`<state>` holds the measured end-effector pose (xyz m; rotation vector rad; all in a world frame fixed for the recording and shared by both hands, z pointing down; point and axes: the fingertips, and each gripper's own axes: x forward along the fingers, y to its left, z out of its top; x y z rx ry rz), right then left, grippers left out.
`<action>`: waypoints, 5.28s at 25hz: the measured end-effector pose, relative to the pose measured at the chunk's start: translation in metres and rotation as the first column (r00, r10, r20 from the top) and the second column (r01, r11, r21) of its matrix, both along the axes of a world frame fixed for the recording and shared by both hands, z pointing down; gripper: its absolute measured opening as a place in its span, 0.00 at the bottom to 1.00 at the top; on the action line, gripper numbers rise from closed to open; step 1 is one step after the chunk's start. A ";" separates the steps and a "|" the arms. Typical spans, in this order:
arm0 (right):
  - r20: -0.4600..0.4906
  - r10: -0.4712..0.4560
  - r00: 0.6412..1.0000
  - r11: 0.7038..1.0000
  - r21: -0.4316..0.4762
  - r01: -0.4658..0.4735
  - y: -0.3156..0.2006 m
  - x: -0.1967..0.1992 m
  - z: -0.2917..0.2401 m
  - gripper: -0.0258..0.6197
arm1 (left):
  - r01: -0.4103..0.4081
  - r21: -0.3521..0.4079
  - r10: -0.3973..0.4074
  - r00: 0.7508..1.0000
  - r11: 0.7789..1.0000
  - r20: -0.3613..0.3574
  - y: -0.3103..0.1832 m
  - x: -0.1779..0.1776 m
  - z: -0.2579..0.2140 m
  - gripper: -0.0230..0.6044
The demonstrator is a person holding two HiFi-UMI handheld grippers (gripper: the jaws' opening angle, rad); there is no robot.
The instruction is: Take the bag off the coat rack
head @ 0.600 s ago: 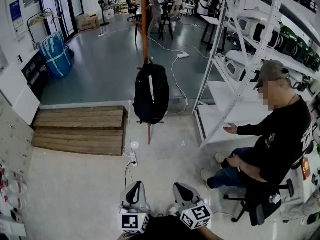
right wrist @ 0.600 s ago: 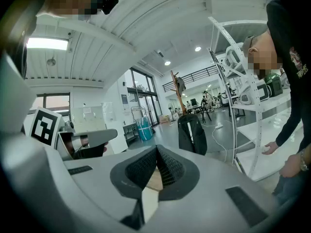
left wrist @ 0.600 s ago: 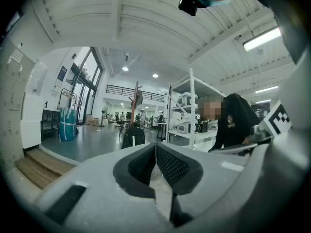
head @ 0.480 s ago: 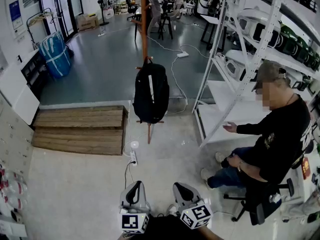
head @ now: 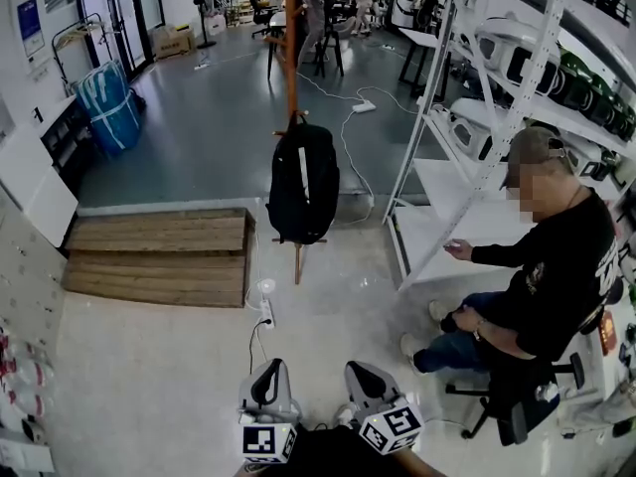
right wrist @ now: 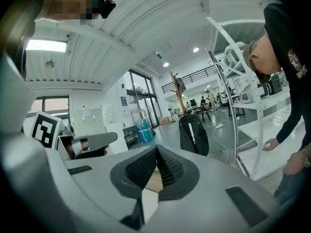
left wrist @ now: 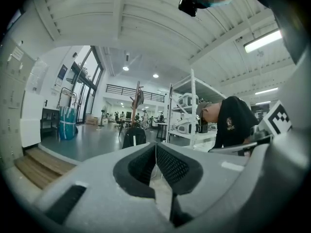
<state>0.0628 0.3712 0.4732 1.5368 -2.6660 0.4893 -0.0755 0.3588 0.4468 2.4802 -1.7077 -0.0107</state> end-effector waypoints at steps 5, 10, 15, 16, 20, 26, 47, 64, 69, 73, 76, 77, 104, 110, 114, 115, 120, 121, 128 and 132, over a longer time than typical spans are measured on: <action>-0.009 0.004 1.000 1.000 -0.001 -0.004 -0.003 -0.014 0.002 0.06 | -0.005 -0.002 0.005 1.000 1.000 -0.005 -0.002 -0.014 0.001 0.07; -0.020 0.022 1.000 1.000 -0.005 -0.022 -0.008 -0.029 0.004 0.06 | -0.028 -0.001 0.028 1.000 1.000 -0.005 -0.007 -0.030 0.000 0.07; -0.048 0.026 0.999 1.000 0.009 -0.026 -0.013 -0.048 0.004 0.06 | -0.057 0.016 0.056 0.998 0.998 0.009 -0.012 -0.052 -0.001 0.07; -0.047 0.033 0.998 0.999 0.011 -0.033 -0.014 -0.052 0.004 0.06 | -0.061 0.013 0.061 0.998 0.998 0.005 -0.012 -0.056 0.000 0.07; -0.042 0.069 0.997 0.998 0.012 -0.068 -0.021 -0.066 0.009 0.06 | -0.088 0.021 0.088 0.996 0.996 -0.001 -0.018 -0.068 0.003 0.07; -0.045 0.068 0.997 0.998 0.000 -0.068 -0.034 -0.077 0.014 0.06 | -0.084 0.010 0.084 0.996 0.996 -0.007 -0.035 -0.077 0.009 0.07; -0.019 -0.017 1.000 1.000 0.010 0.017 -0.224 -0.023 0.014 0.06 | 0.025 -0.029 -0.025 1.000 0.999 -0.002 -0.199 -0.023 0.021 0.07; -0.017 -0.121 0.993 0.993 0.001 0.121 -0.342 0.044 0.019 0.06 | 0.135 -0.036 -0.134 0.991 0.990 0.026 -0.295 0.042 0.013 0.07; -0.001 -0.130 0.992 0.992 -0.006 0.130 -0.366 0.049 0.022 0.06 | 0.153 -0.013 -0.153 0.988 0.988 0.012 -0.315 0.047 0.015 0.07; 0.003 -0.136 0.991 0.991 -0.010 0.136 -0.386 0.050 0.026 0.06 | 0.165 -0.028 -0.165 0.986 0.986 0.017 -0.333 0.048 0.016 0.07; -0.001 -0.139 0.990 0.990 -0.011 0.139 -0.402 0.050 0.028 0.06 | 0.172 -0.001 -0.172 0.985 0.985 -0.002 -0.350 0.046 0.016 0.07; -0.003 -0.139 0.990 0.990 -0.011 0.139 -0.407 0.050 0.029 0.06 | 0.172 -0.007 -0.172 0.985 0.985 -0.004 -0.357 0.046 0.016 0.07; -0.044 -0.039 0.998 0.998 -0.048 0.037 -0.606 0.023 0.038 0.06 | 0.094 -0.042 -0.094 0.996 0.995 0.009 -0.579 0.000 0.030 0.07; -0.064 -0.008 0.998 0.999 -0.054 0.005 -0.651 0.012 0.039 0.06 | 0.069 -0.066 -0.069 0.998 0.995 0.006 -0.628 -0.013 0.033 0.07; -0.081 0.022 0.996 0.998 -0.059 -0.026 -0.676 0.008 0.044 0.06 | 0.047 -0.066 -0.047 0.999 0.997 0.009 -0.655 -0.019 0.039 0.07; -0.085 0.028 0.996 0.998 -0.062 -0.033 -0.682 0.008 0.046 0.06 | 0.045 -0.072 -0.044 0.999 0.996 0.017 -0.661 -0.022 0.042 0.07; -0.107 0.058 0.993 0.995 -0.071 -0.066 -0.711 0.010 0.054 0.08 | 0.023 -0.148 -0.018 0.999 0.989 0.034 -0.689 -0.028 0.058 0.22; -0.113 0.064 0.992 0.994 -0.077 -0.073 -0.716 0.012 0.057 0.11 | 0.009 -0.154 -0.004 1.000 0.988 0.031 -0.693 -0.027 0.063 0.27; -0.158 0.118 0.980 0.984 -0.111 -0.137 -0.751 0.033 0.075 0.23 | -0.051 -0.181 0.062 0.997 0.982 0.053 -0.719 -0.017 0.083 0.33; -0.175 0.142 0.974 0.978 -0.124 -0.165 -0.770 0.042 0.084 0.25 | -0.065 -0.202 0.080 0.995 0.977 0.065 -0.729 -0.018 0.097 0.34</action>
